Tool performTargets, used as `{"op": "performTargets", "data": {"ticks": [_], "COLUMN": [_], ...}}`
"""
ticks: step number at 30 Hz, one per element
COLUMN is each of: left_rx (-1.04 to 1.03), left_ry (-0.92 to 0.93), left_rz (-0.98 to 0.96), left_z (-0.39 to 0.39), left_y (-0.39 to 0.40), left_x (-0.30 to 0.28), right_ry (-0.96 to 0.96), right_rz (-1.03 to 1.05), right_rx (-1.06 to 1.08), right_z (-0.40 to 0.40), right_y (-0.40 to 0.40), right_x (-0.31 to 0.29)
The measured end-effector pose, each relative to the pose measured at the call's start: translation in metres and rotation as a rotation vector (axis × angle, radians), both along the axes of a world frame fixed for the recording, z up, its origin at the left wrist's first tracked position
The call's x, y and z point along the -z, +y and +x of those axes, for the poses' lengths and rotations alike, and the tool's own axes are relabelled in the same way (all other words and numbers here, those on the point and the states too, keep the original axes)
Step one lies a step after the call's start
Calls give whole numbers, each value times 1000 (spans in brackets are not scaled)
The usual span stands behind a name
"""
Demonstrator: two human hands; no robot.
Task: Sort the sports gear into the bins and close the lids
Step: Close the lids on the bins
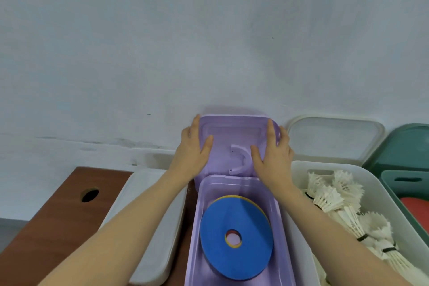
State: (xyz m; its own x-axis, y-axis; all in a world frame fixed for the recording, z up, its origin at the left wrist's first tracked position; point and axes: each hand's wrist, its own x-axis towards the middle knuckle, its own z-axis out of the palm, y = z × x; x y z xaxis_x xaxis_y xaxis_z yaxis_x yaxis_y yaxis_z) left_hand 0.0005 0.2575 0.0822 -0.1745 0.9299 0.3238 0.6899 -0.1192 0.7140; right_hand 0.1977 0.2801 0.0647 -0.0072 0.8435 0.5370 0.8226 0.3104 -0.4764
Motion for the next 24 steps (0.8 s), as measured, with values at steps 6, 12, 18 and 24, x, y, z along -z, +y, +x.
{"op": "performTargets", "data": {"ticks": [6, 12, 18, 24], "left_rx": [4, 15, 104, 324], "left_ry": [-53, -127, 72, 200], "left_rz": [182, 171, 29, -90], "left_z": [-2, -6, -12, -14], "left_y": [-48, -105, -158, -203], "left_x": [-24, -23, 6, 54], "right_ry": [101, 115, 40, -131], "right_rz": [103, 124, 60, -78], "right_rx": [-44, -78, -73, -153], "right_z": [-1, 1, 17, 46], "right_y": [-43, -98, -157, -200], "right_x": [-24, -30, -5, 48]}}
